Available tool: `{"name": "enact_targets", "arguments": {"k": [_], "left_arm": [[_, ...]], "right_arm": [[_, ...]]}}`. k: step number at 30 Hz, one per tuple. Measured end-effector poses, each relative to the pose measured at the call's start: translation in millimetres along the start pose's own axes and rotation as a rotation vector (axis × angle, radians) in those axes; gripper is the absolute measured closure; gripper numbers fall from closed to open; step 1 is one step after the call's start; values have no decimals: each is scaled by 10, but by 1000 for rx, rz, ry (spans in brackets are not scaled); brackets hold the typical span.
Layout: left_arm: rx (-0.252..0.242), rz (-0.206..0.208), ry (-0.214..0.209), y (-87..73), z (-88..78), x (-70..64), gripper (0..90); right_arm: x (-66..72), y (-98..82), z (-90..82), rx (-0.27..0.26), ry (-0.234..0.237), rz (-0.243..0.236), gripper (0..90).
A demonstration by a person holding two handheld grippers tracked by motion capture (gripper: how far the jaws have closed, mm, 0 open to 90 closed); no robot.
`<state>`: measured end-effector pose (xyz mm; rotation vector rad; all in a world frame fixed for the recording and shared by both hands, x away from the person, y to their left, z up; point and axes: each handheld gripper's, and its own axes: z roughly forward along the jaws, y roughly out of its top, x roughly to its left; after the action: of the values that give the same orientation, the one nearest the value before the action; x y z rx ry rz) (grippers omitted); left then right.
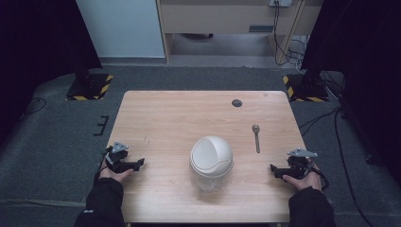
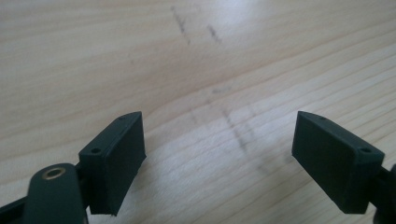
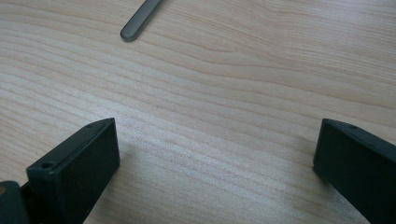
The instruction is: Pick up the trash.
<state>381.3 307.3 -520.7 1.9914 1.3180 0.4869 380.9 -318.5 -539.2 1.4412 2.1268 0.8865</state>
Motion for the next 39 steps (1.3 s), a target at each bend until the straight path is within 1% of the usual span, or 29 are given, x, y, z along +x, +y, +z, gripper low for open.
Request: {"name": "enact_targets", "arguments": {"k": [1,3,4,5,6,7,8,9,10,11,12,13,15,16,17,18,19,20,21,25,26,29,30,33,38,39], "left_arm": [[-16,2,-7,21,-22,-18,172],[-64,3,-19,66,-72,-60,177],[-64,3,-19,66,-72,-60,178],[-117,3,-36,113,-135,-104,178],[-148,-2,-49,134,-165,-128,178],[-167,-1,-57,152,-189,-145,178],[-202,3,-68,182,-229,-177,178],[-202,3,-68,182,-229,-177,178],[-233,8,-75,217,-273,-208,178],[-278,8,-82,268,-333,-250,177],[-278,8,-82,268,-333,-250,176],[-330,12,-89,328,-405,-301,172],[-380,8,-98,389,-481,-360,167],[-380,8,-98,389,-481,-360,160],[-424,13,-108,449,-547,-421,158],[-424,13,-108,449,-547,-421,159],[-459,16,-128,505,-595,-485,159],[-474,16,-136,532,-612,-520,160],[-485,15,-143,552,-620,-549,161],[-513,36,-186,651,-649,-711,168],[-520,34,-196,673,-648,-746,168],[-526,48,-208,722,-645,-840,168],[-524,63,-217,743,-642,-893,168],[-528,87,-233,782,-623,-983,168],[-526,103,-266,870,-552,-1130,168],[-525,111,-270,887,-538,-1166,168]], "right_arm": [[2,-2,-3,0,1,-2,7],[8,-6,-7,1,0,2,7],[8,-7,-8,1,-1,1,7],[9,-8,-8,0,-1,1,7],[10,-9,-9,0,-1,0,7],[10,-9,-9,0,-1,0,7],[11,-9,-9,0,-2,0,7],[11,-9,-9,0,-2,0,7],[11,-9,-9,0,-2,0,7],[11,-9,-9,0,-2,0,7],[11,-9,-9,0,-2,0,7],[11,-9,-9,0,-2,0,7],[11,-9,-9,0,-2,0,7],[9,-9,-9,-1,-1,-1,7],[10,-9,-9,0,-2,0,7],[10,-9,-9,0,-2,0,7],[11,-9,-9,0,-2,0,7],[11,-9,-9,0,-2,0,7],[11,-9,-9,0,-2,0,7],[11,-9,-9,0,-2,1,7],[11,-9,-9,0,-2,0,7],[10,-9,-8,-1,-1,0,7],[10,-9,-9,-1,-1,0,7],[10,-9,-9,0,-1,0,7],[10,-9,-9,-1,-1,0,7],[10,-9,-9,0,-1,-1,7]]}}
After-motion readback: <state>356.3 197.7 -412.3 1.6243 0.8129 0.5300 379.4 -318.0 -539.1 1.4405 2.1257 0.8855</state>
